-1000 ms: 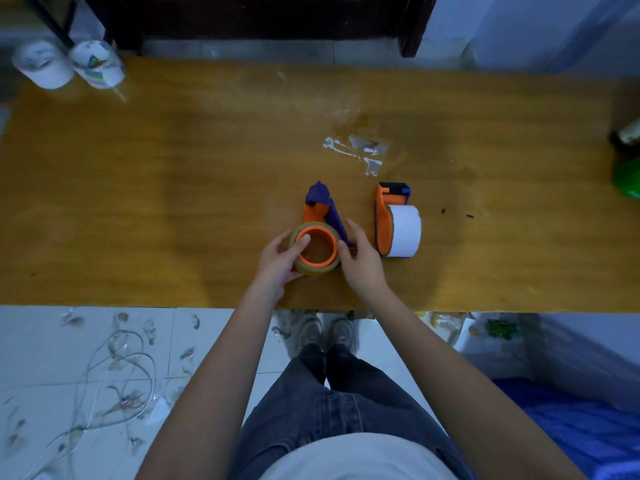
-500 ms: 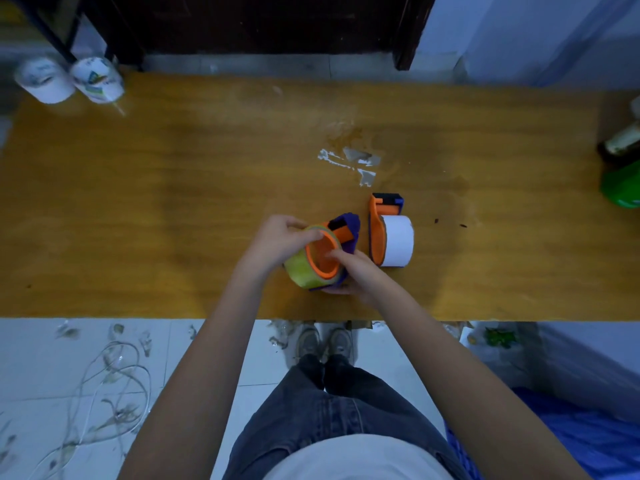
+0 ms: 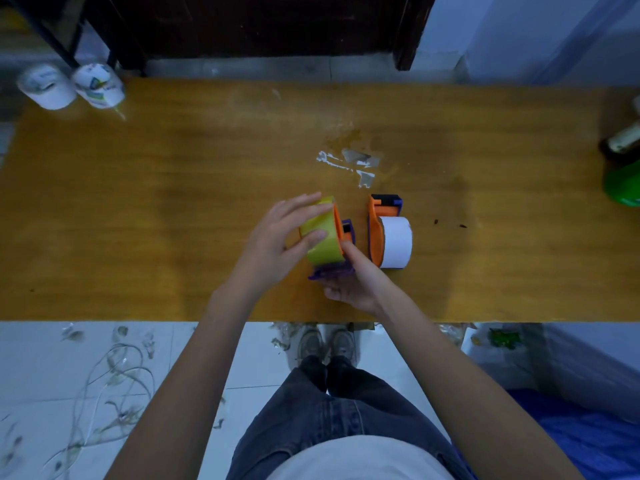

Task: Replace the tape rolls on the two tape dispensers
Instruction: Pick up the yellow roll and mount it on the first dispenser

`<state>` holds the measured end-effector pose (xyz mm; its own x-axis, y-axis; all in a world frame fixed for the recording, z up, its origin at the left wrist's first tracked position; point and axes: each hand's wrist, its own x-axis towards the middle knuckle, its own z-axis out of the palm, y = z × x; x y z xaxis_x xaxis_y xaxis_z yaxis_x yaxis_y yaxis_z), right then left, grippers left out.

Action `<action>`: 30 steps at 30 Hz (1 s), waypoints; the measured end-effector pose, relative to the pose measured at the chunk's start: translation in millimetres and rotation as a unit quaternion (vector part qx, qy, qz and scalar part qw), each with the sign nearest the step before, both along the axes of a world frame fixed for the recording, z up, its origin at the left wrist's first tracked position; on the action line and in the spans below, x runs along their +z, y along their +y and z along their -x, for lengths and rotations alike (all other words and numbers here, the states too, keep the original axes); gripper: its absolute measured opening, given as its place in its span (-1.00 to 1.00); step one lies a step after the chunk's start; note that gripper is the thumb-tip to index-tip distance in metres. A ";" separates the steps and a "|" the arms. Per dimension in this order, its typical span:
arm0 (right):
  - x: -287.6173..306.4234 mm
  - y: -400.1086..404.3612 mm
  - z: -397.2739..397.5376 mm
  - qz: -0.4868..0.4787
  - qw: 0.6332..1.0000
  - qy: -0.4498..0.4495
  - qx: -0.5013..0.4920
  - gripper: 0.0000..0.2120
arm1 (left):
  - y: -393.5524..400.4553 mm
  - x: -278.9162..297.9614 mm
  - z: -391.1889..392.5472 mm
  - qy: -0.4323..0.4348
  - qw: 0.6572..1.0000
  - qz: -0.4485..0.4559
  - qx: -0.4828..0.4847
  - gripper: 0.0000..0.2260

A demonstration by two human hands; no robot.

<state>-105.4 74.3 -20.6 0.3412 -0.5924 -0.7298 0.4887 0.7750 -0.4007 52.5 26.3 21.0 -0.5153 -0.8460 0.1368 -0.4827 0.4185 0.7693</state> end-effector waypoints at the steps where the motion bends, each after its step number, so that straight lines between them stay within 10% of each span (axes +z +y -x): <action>1: -0.2 0.6 0.0 0.010 1.000 -0.001 0.008 -0.50 | -0.5 2.1 1.7 0.003 1.000 0.001 0.004 -0.66; 7: 3.5 5.8 1.8 0.031 0.999 -0.030 -0.014 -0.62 | -1.8 9.9 6.0 -0.112 0.992 0.008 -0.051 -0.30; 17: 7.9 2.6 1.4 0.035 0.998 -0.033 -0.030 -0.66 | -2.1 18.6 6.8 -0.269 0.923 0.264 -0.078 -0.09; 30: -2.0 4.2 3.5 0.017 0.996 -0.051 -0.070 -0.52 | 10.8 9.2 -3.1 -0.153 0.927 0.321 -0.121 -0.73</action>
<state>-108.9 78.5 -22.6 0.3251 -0.6627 -0.6747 0.6304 0.6836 -0.3677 55.6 37.1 30.2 -0.7775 -0.4950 0.3879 -0.4689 0.8673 0.1668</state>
